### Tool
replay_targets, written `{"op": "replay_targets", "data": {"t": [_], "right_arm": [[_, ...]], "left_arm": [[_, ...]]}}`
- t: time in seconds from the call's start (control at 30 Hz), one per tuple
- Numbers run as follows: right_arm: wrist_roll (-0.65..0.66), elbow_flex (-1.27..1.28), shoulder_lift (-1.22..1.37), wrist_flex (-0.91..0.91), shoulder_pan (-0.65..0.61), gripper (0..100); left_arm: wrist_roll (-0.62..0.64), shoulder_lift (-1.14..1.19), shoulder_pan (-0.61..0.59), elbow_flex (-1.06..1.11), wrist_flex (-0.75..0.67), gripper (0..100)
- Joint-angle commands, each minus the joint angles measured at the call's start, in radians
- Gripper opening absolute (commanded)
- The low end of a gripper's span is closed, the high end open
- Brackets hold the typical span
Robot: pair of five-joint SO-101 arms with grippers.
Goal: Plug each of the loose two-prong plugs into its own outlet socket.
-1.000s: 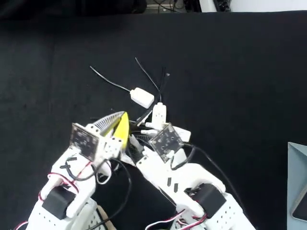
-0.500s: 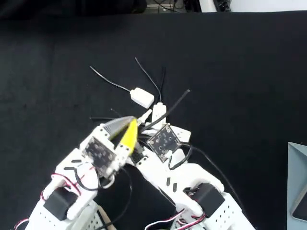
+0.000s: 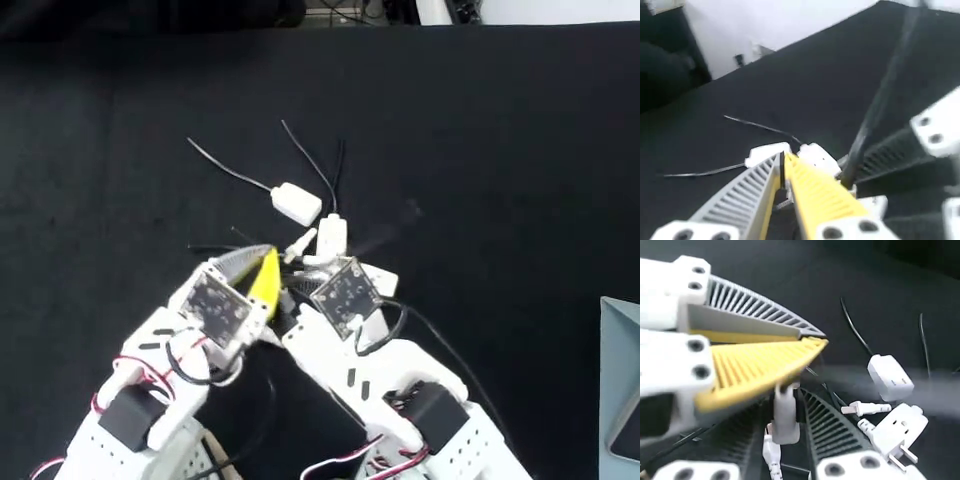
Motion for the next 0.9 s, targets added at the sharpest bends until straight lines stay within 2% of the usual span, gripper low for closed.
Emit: {"op": "replay_targets", "data": {"t": [0.0, 0.2, 0.33, 0.47, 0.73, 0.87], "right_arm": [[0.011, 0.002, 0.001, 0.006, -0.011, 1.3], [0.011, 0.007, 0.001, 0.021, -0.009, 1.3], [0.011, 0.005, -0.002, 0.025, -0.005, 1.3], [0.011, 0.004, 0.001, 0.025, 0.018, 1.3], [0.006, 0.007, 0.002, 0.025, 0.132, 1.4], [0.002, 0.013, 0.002, 0.023, 0.132, 1.4]], "left_arm": [[-0.011, -0.003, 0.094, -0.047, -0.018, 3], [-0.115, -0.003, 0.102, -0.048, -0.017, 3], [-0.123, -0.003, 0.079, -0.056, -0.017, 3], [-0.120, -0.003, -0.065, -0.047, -0.012, 3], [-0.121, 0.006, -0.504, -0.110, 0.249, 3], [-0.126, 0.009, -0.573, -0.116, 0.305, 3]]}}
